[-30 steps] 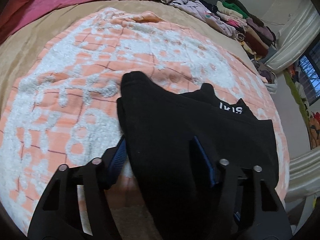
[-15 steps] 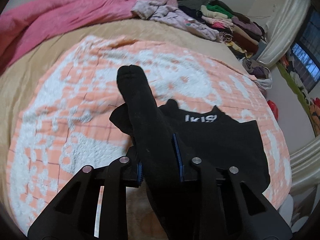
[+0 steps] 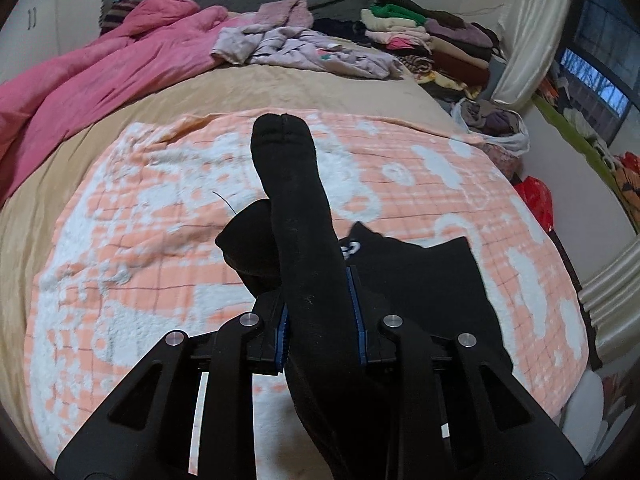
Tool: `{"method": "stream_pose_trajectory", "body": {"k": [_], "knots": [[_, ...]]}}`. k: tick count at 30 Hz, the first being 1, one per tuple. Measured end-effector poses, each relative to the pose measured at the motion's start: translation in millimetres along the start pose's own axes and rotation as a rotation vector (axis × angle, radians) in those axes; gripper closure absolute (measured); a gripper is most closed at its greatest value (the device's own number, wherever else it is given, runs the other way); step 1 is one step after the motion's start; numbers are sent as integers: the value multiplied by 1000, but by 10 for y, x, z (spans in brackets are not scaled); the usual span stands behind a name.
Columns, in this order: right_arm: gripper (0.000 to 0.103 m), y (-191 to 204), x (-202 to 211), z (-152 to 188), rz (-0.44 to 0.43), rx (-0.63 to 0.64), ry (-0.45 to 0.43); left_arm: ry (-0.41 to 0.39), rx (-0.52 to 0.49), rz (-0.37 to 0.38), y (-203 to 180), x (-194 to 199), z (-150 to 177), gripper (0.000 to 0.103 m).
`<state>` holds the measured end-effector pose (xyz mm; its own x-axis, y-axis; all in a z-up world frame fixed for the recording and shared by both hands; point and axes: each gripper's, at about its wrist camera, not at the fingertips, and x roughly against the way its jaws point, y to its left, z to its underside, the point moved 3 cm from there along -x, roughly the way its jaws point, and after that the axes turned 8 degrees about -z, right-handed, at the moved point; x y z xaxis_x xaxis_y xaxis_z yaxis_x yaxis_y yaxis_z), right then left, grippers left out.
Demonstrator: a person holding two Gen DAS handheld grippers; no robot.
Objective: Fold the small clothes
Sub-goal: 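Lift the gripped shirt edge with both grippers and fold it over the shirt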
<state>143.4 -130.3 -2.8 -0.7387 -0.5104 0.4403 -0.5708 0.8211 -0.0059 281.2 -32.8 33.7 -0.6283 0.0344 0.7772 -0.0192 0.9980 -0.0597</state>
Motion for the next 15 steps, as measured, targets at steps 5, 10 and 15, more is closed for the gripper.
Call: {"method": "stream_pose_trajectory", "body": {"k": [5, 10, 15], "knots": [[96, -181, 99, 60, 14, -41, -1, 4, -33, 5, -286, -18, -1, 87], [96, -376, 161, 164, 30, -85, 10, 24, -63, 9, -594, -130, 0, 87], [96, -528, 210, 268, 39, -124, 19, 44, -97, 14, -882, -251, 8, 87]]}}
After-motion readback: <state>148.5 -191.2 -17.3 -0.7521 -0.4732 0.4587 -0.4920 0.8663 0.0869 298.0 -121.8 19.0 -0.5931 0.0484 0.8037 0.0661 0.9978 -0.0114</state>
